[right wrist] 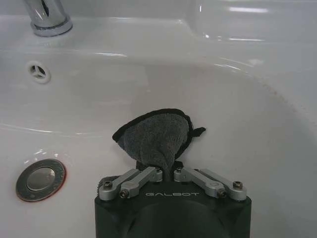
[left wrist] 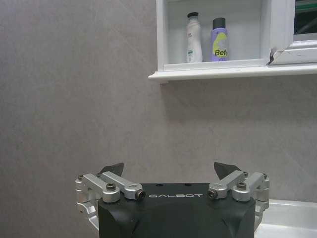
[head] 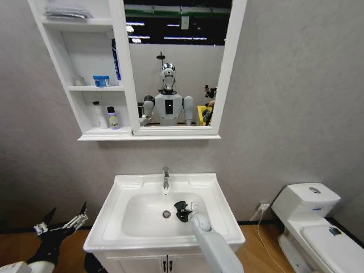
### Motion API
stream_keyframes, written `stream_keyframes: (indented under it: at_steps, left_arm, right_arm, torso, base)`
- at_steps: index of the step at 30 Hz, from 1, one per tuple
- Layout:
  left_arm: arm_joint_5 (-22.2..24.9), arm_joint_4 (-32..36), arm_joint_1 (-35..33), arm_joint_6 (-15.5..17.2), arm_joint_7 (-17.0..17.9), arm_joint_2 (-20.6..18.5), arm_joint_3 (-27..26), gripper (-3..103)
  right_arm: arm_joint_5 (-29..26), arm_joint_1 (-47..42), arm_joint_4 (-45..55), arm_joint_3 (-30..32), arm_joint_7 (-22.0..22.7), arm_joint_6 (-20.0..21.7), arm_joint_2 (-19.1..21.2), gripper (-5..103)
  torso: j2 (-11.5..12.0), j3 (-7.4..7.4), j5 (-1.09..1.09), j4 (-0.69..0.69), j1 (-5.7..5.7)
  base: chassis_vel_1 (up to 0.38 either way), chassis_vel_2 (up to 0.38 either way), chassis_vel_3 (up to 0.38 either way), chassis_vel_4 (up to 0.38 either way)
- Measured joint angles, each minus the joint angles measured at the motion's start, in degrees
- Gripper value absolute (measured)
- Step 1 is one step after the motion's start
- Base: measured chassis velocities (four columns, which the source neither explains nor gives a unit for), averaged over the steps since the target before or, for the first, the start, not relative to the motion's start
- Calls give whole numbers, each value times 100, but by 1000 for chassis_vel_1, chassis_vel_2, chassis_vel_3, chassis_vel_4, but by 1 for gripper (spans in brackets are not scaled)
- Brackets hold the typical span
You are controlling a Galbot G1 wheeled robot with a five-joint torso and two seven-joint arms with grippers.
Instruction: Move facial cleanser and shampoo from washbasin to cabinet, then wipe washbasin with towel.
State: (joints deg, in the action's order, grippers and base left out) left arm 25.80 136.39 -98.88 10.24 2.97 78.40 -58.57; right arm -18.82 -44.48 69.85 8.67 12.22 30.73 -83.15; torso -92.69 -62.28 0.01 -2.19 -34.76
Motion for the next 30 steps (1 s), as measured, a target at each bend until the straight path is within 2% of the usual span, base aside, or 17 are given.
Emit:
stream_keyframes:
  at_steps: [3,5,10,13,16,17,18,21,24,25,26,28,29,30]
  left_arm:
    - [0,0,0,0,0,0,0,100]
    - [0,0,0,0,0,0,0,100]
    - [0,0,0,0,0,0,0,100]
    - [0,0,0,0,0,0,0,100]
    - [0,0,0,0,0,0,0,100]
    - [0,0,0,0,0,0,0,100]
    - [0,0,0,0,0,0,0,100]
    - [0,0,0,0,0,0,0,100]
    - [0,0,0,0,-1,0,0,100]
    - [0,0,0,0,0,0,0,100]
    - [0,0,0,0,0,0,0,100]
    - [0,0,0,0,0,0,0,100]
    - [0,0,0,0,0,0,0,100]
    - [0,0,0,0,0,0,0,100]
  right_arm:
    - [278,-62,159,-30,182,68,41,5]
    - [661,-119,300,-42,263,69,113,5]
    - [937,-176,579,-57,365,194,262,5]
    - [1261,-192,676,-36,365,89,371,5]
    - [1658,-233,863,64,302,-260,534,5]
    - [1658,-233,863,64,302,-260,534,5]
    - [1852,-243,958,129,266,-497,609,5]
    - [1994,-239,1076,236,225,-728,695,5]
    - [1864,-137,1107,376,77,-1078,809,5]
    - [1693,16,957,460,-63,-1421,862,5]
    - [1693,16,957,460,-63,-1421,862,5]
    - [1331,306,558,560,-347,-1885,909,5]
    - [1099,407,411,596,-482,-1967,935,5]
    - [1099,407,411,596,-482,-1967,935,5]
  torso:
    - [0,0,0,0,0]
    - [0,0,0,1,0]
    - [0,-1,0,-1,0]
    - [0,-1,1,1,0]
    - [0,-1,0,0,0]
    - [0,-1,0,0,0]
    - [0,-1,-1,-4,0]
    - [0,0,-3,-7,0]
    - [0,-1,-1,-5,-1]
    - [0,-1,-2,-4,-1]
    - [0,-1,-2,-4,-1]
    - [1,-1,-1,-1,-1]
    - [1,-1,-1,-1,-2]
    - [1,-1,-1,-1,-2]
  base:
    - [0,0,0,0]
    - [0,0,0,0]
    - [0,0,0,0]
    - [0,0,0,0]
    - [0,0,0,0]
    - [0,0,0,0]
    - [0,0,0,0]
    - [0,0,0,0]
    - [0,0,0,0]
    - [0,0,0,0]
    - [0,0,0,0]
    - [0,0,0,0]
    - [0,0,0,0]
    - [0,0,0,0]
